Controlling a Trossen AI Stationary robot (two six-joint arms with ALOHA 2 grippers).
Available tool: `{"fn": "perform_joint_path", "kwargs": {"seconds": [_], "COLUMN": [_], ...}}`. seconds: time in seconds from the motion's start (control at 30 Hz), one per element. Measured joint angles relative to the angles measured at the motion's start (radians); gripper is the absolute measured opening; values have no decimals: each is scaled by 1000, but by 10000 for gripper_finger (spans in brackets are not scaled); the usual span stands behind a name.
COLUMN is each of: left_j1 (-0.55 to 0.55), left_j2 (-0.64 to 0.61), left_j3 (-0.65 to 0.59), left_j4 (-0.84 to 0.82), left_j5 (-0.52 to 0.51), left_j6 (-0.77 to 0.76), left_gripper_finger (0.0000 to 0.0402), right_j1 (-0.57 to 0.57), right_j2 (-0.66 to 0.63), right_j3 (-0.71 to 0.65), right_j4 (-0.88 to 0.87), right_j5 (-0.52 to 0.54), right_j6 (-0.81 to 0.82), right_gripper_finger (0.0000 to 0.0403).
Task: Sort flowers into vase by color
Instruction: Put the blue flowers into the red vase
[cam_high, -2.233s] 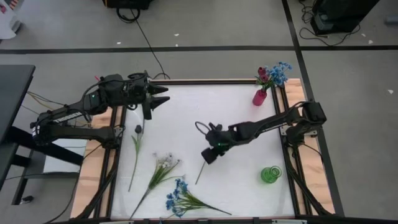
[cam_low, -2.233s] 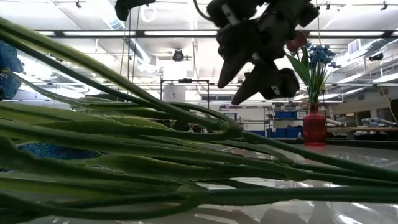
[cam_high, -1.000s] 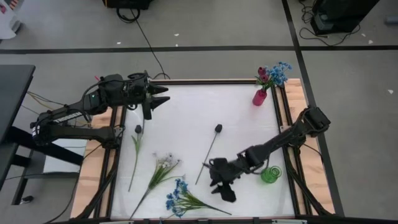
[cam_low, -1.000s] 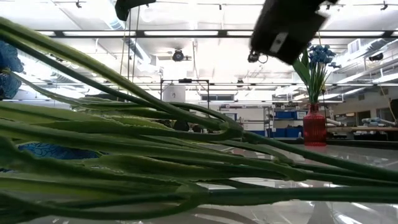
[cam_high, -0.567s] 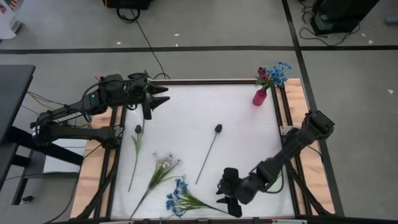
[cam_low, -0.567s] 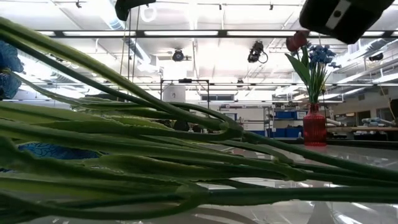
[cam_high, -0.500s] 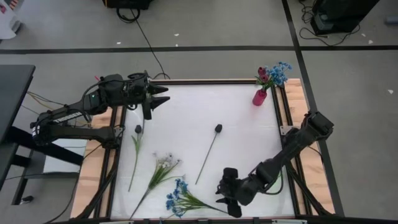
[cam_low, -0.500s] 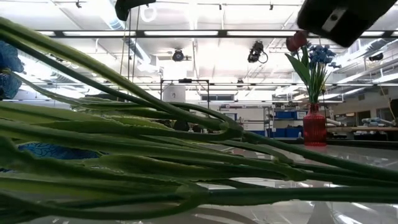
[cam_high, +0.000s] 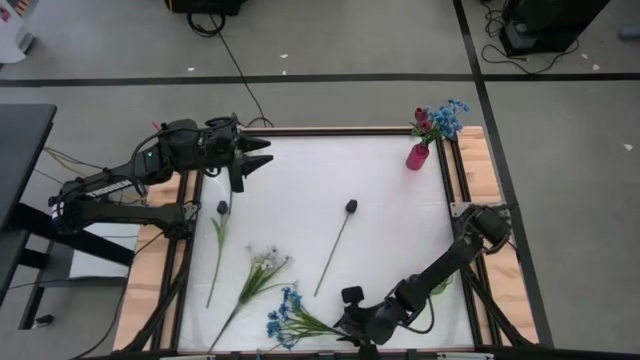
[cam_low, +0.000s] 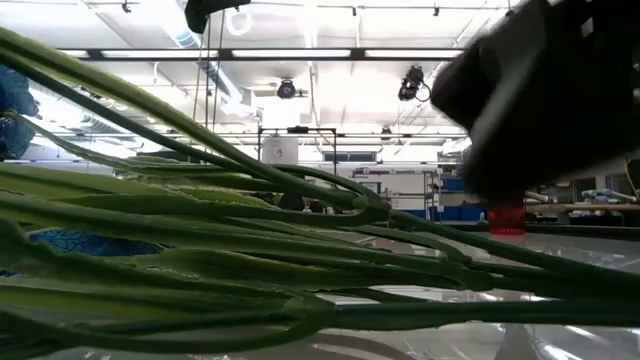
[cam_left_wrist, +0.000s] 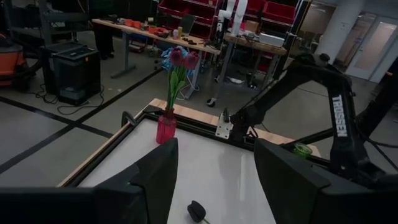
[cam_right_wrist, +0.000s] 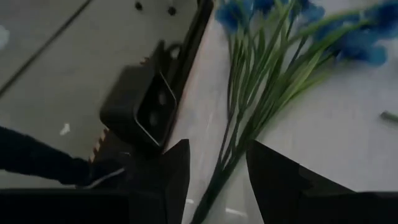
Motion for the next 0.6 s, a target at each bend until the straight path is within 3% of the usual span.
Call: {"fn": "perform_joint_path", "kwargs": {"seconds": [0.37,0.47,0.6], "left_j1": [0,0,0], "left_j2": [0,0,0], "left_j3": [0,0,0], "left_j4": [2,2,4], "left_j5": [0,0,0], "left_j6": [0,0,0], "left_gripper_finger": [218,218,218], "right_j1": [-14,-27,-42], "right_j2": [43,43,34], "right_j3": [1,3,2], "right_j4": [-82,-104,-117], "right_j5": [10,-12,-38], "right_j6": [-51,-49,-48], "right_gripper_finger": [152,114,29]}}
